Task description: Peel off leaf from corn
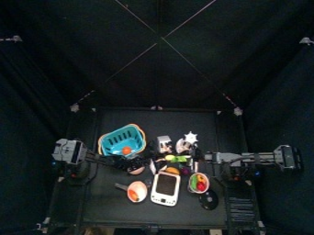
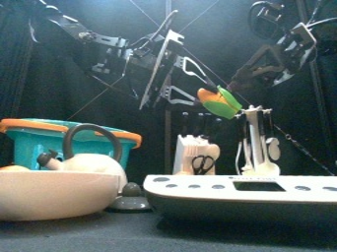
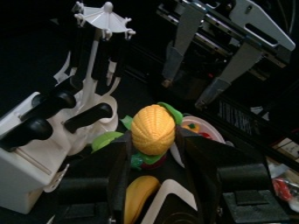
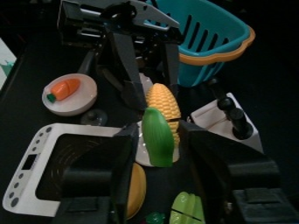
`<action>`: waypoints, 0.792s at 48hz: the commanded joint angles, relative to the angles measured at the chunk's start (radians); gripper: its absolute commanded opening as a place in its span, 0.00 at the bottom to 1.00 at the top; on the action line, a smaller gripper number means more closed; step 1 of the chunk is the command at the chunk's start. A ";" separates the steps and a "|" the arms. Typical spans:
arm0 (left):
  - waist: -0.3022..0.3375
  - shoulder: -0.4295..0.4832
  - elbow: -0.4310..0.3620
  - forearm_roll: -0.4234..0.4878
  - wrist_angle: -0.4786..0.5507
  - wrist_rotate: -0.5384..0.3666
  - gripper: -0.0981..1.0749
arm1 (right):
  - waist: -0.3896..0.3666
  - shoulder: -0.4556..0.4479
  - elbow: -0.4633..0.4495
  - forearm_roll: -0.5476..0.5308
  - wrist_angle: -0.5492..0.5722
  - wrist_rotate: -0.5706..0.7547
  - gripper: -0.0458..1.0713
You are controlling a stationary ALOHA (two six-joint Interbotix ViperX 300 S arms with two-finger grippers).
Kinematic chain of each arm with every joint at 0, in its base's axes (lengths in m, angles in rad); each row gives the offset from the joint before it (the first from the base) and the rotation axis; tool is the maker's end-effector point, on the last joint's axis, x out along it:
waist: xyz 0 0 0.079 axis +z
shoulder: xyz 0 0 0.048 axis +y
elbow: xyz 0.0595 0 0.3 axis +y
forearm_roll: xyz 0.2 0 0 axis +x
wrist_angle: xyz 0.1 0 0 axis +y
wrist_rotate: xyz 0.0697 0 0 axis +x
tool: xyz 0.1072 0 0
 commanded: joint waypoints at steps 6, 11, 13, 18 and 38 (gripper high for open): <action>0.003 -0.025 -0.023 -0.005 -0.006 0.002 0.61 | -0.002 0.040 -0.023 -0.002 -0.020 0.000 0.81; 0.003 -0.021 -0.031 -0.014 -0.006 0.002 0.61 | -0.002 0.067 -0.034 -0.003 -0.021 -0.002 0.81; 0.002 -0.020 -0.034 -0.018 -0.006 0.002 0.61 | -0.002 0.077 -0.041 -0.005 -0.023 -0.002 0.81; 0.002 -0.014 -0.043 -0.020 -0.006 0.002 0.61 | -0.005 0.091 -0.049 -0.005 -0.021 -0.002 0.81; 0.002 -0.012 -0.043 -0.020 -0.006 0.000 0.61 | -0.006 0.098 -0.052 -0.006 -0.021 -0.003 0.55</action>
